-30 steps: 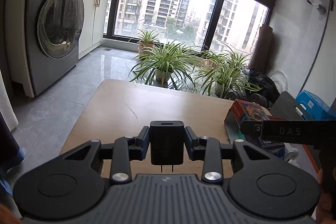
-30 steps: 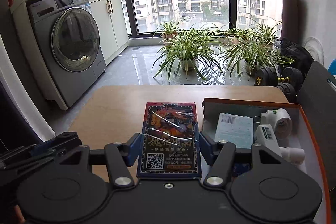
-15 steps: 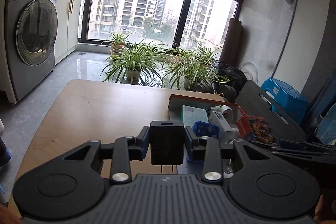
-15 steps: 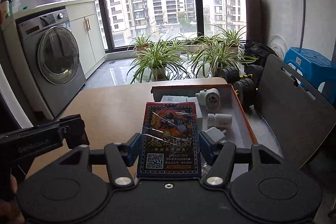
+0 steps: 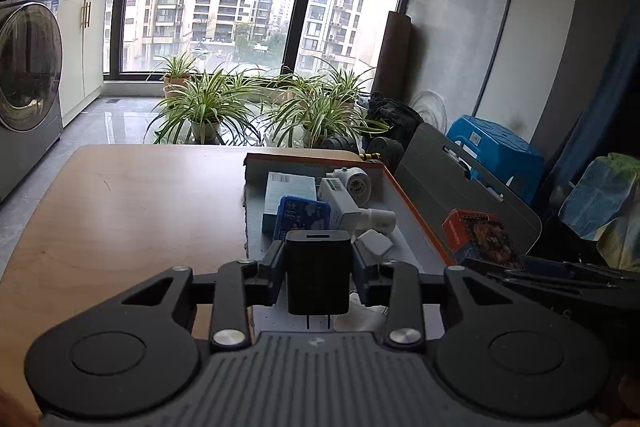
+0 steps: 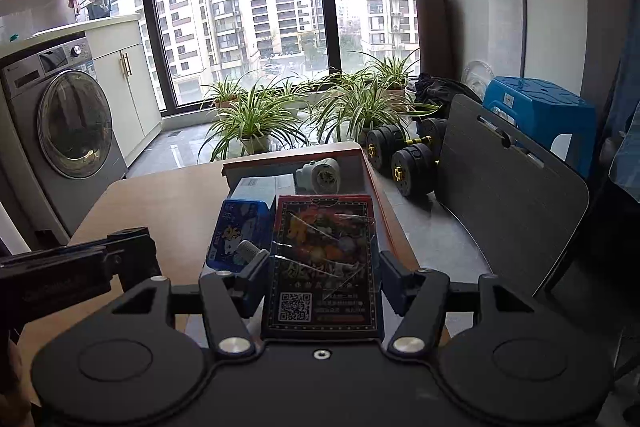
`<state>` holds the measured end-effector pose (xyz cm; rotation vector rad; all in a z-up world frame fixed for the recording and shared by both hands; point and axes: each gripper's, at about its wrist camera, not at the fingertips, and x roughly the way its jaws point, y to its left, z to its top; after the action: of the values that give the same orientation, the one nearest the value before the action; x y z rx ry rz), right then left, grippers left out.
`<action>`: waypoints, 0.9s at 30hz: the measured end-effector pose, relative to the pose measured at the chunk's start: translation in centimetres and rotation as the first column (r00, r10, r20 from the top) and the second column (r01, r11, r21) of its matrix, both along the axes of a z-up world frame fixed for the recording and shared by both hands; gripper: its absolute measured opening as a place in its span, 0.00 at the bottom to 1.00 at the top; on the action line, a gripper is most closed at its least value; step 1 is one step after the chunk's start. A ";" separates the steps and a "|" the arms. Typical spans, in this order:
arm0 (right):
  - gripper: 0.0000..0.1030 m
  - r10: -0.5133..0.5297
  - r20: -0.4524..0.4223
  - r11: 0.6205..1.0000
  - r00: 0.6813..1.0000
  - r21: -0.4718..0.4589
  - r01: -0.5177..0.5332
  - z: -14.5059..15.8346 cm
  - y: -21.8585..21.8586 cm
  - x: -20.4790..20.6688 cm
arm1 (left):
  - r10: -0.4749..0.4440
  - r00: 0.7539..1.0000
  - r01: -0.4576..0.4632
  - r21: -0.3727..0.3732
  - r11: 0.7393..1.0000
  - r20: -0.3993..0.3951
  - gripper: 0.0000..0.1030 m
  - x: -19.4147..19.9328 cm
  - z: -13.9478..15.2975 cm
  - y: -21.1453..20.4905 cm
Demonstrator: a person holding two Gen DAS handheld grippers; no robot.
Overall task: Organize rigid objects
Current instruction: 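Carry the black charger with left tool while right tool carries the card box over the tray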
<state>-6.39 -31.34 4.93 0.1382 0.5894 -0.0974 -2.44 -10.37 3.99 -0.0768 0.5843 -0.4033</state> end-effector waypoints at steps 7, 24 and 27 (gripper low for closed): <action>0.69 -0.015 -0.006 1.000 1.000 0.005 0.015 -0.5 -1.0 0.1 | -0.013 1.000 0.013 0.009 1.000 -0.005 0.35 0.0 -0.4 -1.4; 0.69 -0.007 -0.041 1.000 0.999 0.017 0.007 -2.0 -1.5 1.7 | 0.015 0.999 -0.015 0.017 1.000 -0.034 0.35 1.1 -1.2 -0.8; 0.69 -0.007 -0.046 1.000 0.999 0.018 0.008 -2.2 -1.6 1.9 | 0.026 0.999 -0.025 0.019 1.000 -0.038 0.35 1.3 -1.3 -0.5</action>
<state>-4.52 -32.91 2.77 0.1567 0.6355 -0.1027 -1.16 -10.85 2.67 -0.0743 0.6239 -0.3723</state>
